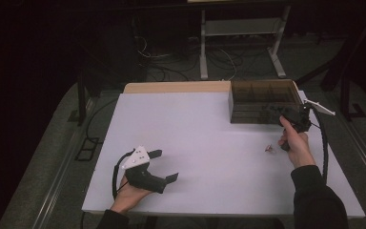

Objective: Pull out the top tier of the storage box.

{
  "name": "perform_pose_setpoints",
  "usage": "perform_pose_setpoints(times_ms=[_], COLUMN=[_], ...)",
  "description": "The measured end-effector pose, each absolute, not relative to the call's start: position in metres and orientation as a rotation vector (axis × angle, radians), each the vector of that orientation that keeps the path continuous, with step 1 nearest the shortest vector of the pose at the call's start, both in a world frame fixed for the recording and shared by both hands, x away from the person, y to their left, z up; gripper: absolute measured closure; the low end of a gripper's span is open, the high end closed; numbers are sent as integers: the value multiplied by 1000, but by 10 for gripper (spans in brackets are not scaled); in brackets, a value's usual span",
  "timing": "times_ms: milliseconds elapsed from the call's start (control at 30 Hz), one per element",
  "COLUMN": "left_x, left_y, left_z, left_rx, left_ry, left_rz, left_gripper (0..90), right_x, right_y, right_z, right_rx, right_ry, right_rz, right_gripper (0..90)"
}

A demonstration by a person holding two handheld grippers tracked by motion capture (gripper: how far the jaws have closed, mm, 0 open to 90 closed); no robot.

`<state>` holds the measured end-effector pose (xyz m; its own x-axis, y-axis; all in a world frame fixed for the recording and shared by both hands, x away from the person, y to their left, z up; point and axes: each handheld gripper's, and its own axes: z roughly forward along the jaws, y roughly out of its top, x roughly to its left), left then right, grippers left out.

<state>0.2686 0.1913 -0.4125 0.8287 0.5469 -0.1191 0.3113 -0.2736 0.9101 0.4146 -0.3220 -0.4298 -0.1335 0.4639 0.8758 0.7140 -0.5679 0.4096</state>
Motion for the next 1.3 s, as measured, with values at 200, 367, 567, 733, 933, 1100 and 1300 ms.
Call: perform_pose_setpoints(times_ms=[200,367,567,733,933,1100,1300], left_x=[269,269,269,269,269,269,269], left_y=[191,191,191,191,191,191,191], left_z=[-413,-413,-413,-413,-413,-413,-413], left_rx=[1884,1885,1887,1888,1888,1889,1889], left_ry=[643,644,643,641,639,639,639], left_rz=[261,260,260,260,261,259,261], left_gripper=[0,0,0,0,0,0,0], right_x=[415,414,413,413,410,410,411], right_y=[-323,-324,-326,-326,-328,-330,-330], right_z=[-430,-431,-430,-429,-430,-430,-432], right_rx=[-1944,-1975,-2003,-2021,-2032,-2045,-2055], right_ry=[-1309,-1302,-1254,-1234,-1185,-1185,-1177], right_rz=[-1753,-1727,-1739,-1746,-1754,-1742,-1731], right_gripper=[147,187,306,431,536,625,677])
